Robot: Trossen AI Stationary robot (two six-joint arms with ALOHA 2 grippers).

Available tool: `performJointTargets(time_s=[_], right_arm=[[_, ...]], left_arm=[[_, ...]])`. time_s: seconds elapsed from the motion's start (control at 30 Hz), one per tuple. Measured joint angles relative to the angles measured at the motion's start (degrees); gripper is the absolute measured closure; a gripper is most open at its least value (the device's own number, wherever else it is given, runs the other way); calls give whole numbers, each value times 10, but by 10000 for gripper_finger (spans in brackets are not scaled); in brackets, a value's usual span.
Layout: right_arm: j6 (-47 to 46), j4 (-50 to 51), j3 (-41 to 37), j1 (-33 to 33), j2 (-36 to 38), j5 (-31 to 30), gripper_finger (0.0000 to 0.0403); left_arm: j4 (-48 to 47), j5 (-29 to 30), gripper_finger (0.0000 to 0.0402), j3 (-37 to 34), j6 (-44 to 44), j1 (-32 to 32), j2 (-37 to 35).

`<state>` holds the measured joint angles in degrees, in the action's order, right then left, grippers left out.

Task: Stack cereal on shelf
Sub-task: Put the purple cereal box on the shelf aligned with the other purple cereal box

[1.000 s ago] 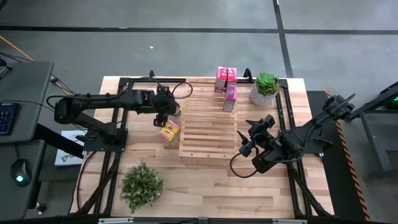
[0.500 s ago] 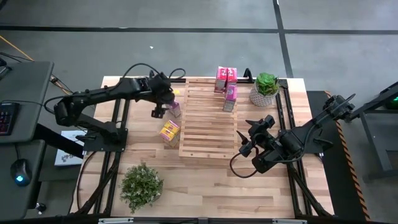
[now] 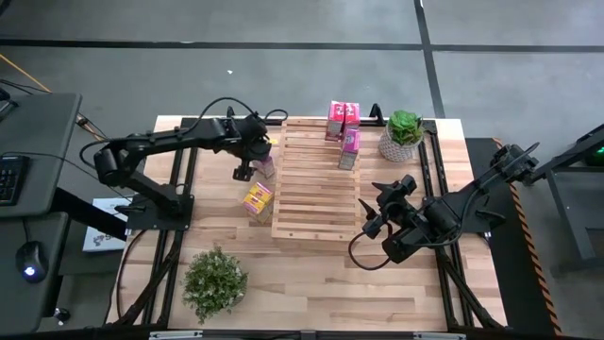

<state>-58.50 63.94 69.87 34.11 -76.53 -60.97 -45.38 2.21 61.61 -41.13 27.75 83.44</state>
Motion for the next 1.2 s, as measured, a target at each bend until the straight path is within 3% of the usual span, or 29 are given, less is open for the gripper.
performJointTargets(time_s=[0.4, 1.0, 1.2], right_arm=[[-1, -21, -30, 0, 0, 10, 139], [-26, -30, -43, 0, 0, 11, 139], [-26, -30, -43, 0, 0, 9, 139]], left_arm=[[32, 3, 55, 0, -9, 0, 12], [-13, -1, 55, 0, 121, -5, -11], [-14, -1, 55, -1, 114, -5, -19]])
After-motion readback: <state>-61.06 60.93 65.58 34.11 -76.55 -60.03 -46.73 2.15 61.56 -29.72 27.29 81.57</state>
